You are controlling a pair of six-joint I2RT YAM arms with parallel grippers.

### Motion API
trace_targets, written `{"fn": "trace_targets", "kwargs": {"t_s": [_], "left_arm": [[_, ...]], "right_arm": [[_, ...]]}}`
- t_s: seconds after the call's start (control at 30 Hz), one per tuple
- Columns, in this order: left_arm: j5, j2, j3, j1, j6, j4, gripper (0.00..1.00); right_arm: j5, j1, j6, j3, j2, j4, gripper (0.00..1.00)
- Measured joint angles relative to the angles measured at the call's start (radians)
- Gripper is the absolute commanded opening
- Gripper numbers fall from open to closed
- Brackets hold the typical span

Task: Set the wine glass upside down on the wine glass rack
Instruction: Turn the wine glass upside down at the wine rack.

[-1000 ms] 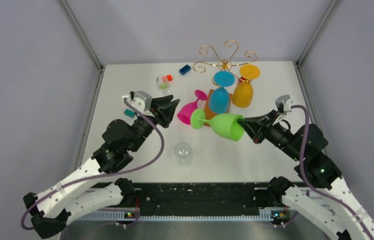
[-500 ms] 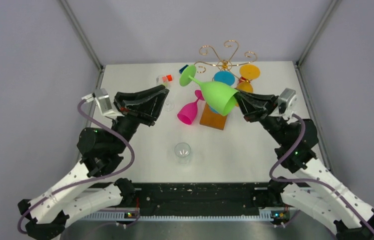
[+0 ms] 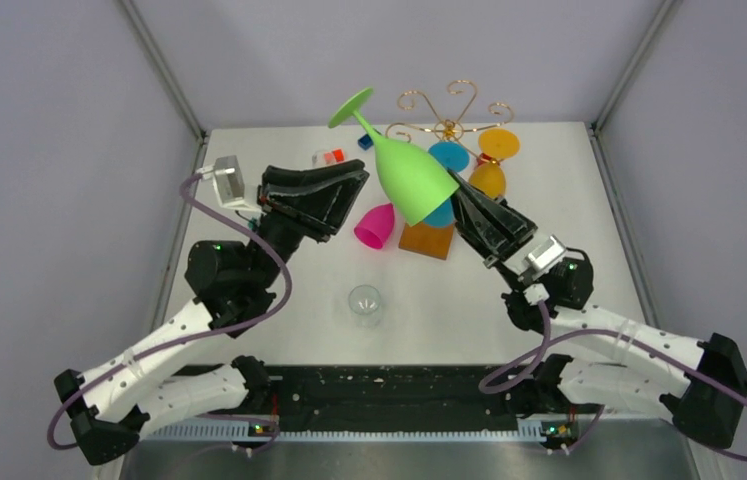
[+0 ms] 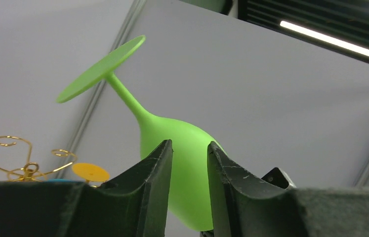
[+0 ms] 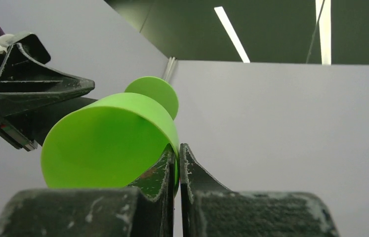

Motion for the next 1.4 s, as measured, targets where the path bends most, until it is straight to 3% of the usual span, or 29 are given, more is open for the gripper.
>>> {"fn": "trace_targets", "kwargs": {"t_s": [0.17,0.43,1.4], "left_arm": [[0.016,-0.001,0.000,0.000,-0.052,0.074,0.45],[0.046,0.000,0.000,0.000,-0.103,0.132,0.50],[0.060,0.052,-0.002,0.000,-0.130,0.170,0.43]], "right_arm": [[0.002,0.057,-0.117,-0.005,0.021,0.111,0.00],[-0.010,0.073,-0.157,-0.011,0.024,0.179,0.00],[-0.106,0.103,-0.087,-0.046,0.006,0.159,0.00]]}}
